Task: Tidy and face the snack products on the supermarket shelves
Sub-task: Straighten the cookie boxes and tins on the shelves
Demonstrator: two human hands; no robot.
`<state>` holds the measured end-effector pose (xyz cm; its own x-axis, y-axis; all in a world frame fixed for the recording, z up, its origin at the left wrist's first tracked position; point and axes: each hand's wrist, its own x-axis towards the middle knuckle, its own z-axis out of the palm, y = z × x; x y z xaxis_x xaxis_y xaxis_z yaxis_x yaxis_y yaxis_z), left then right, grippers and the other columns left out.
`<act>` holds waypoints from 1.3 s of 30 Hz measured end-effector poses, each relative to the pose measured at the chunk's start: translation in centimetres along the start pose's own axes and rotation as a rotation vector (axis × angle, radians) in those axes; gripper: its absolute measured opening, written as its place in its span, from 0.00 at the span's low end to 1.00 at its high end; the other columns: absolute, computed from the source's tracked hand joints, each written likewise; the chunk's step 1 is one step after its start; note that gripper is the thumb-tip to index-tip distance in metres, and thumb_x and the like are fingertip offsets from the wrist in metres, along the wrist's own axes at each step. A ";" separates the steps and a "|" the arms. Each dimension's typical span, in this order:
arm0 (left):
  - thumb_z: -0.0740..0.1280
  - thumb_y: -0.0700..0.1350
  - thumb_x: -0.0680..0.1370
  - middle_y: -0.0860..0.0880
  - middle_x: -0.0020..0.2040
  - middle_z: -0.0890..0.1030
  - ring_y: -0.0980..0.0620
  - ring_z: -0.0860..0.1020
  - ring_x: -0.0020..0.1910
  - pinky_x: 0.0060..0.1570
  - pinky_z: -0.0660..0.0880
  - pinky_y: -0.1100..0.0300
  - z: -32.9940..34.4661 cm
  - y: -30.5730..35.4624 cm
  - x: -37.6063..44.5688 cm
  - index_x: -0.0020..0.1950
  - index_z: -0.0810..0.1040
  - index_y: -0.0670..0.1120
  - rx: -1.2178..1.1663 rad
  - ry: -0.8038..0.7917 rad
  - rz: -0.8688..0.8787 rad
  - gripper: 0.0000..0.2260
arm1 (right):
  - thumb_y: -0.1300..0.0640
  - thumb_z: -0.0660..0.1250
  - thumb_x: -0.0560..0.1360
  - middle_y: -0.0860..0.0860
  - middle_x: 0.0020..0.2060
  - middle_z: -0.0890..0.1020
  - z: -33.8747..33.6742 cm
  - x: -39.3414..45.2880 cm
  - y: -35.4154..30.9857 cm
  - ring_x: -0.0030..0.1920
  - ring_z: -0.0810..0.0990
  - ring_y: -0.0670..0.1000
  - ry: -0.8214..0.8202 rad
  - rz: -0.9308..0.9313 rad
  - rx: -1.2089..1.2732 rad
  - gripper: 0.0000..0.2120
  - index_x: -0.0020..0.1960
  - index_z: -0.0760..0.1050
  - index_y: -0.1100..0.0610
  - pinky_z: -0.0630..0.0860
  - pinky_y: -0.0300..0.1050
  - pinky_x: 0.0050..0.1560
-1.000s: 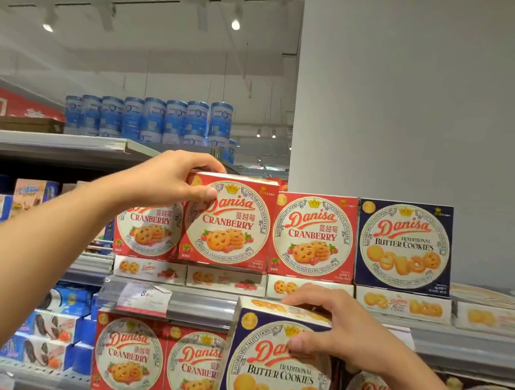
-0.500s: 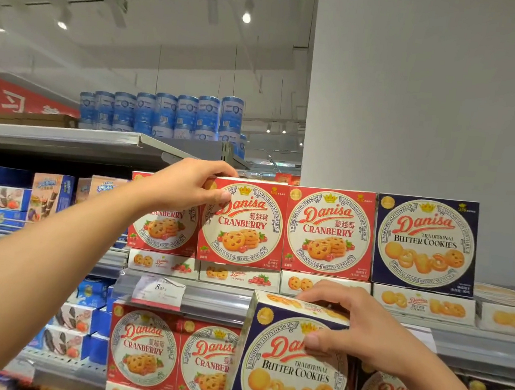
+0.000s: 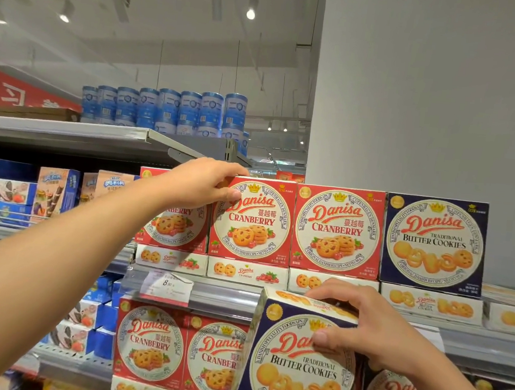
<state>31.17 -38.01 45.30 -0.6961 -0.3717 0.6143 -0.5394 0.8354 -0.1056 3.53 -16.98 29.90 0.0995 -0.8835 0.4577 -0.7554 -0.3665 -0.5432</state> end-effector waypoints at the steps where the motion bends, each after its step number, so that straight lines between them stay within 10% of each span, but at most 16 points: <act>1: 0.65 0.59 0.80 0.59 0.60 0.81 0.57 0.78 0.54 0.52 0.79 0.56 0.0 0.1 -0.1 0.72 0.69 0.60 0.011 -0.002 -0.009 0.21 | 0.34 0.80 0.64 0.42 0.59 0.81 0.0 0.0 0.0 0.58 0.82 0.45 0.002 0.002 0.002 0.29 0.62 0.79 0.39 0.78 0.50 0.59; 17: 0.64 0.71 0.73 0.55 0.75 0.71 0.51 0.71 0.72 0.66 0.69 0.51 -2.8 -3.1 -1.9 0.77 0.62 0.60 -0.007 -0.030 -0.148 0.36 | 0.33 0.79 0.62 0.39 0.58 0.82 -0.1 -0.3 -0.9 0.59 0.81 0.42 0.003 0.005 -0.013 0.28 0.60 0.79 0.36 0.75 0.43 0.57; 28: 0.69 0.56 0.78 0.56 0.57 0.82 0.54 0.80 0.56 0.56 0.80 0.50 -3.9 -5.5 -4.1 0.62 0.80 0.57 -0.145 0.000 -0.226 0.13 | 0.28 0.77 0.61 0.38 0.59 0.82 -0.2 0.1 -1.0 0.59 0.81 0.42 -0.008 0.030 -0.038 0.31 0.62 0.79 0.35 0.77 0.48 0.59; 39: 0.68 0.58 0.78 0.52 0.71 0.76 0.49 0.74 0.68 0.61 0.74 0.48 -2.7 -4.5 -4.0 0.73 0.71 0.57 0.003 0.134 -0.222 0.23 | 0.40 0.80 0.66 0.40 0.57 0.83 -0.3 -0.5 -2.0 0.58 0.81 0.43 0.016 0.008 -0.013 0.23 0.60 0.81 0.40 0.76 0.47 0.60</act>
<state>37.69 -39.17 45.40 -0.4918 -0.4884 0.7208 -0.6734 0.7381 0.0407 4.87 -15.75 30.98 0.0830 -0.8817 0.4644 -0.7643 -0.3554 -0.5381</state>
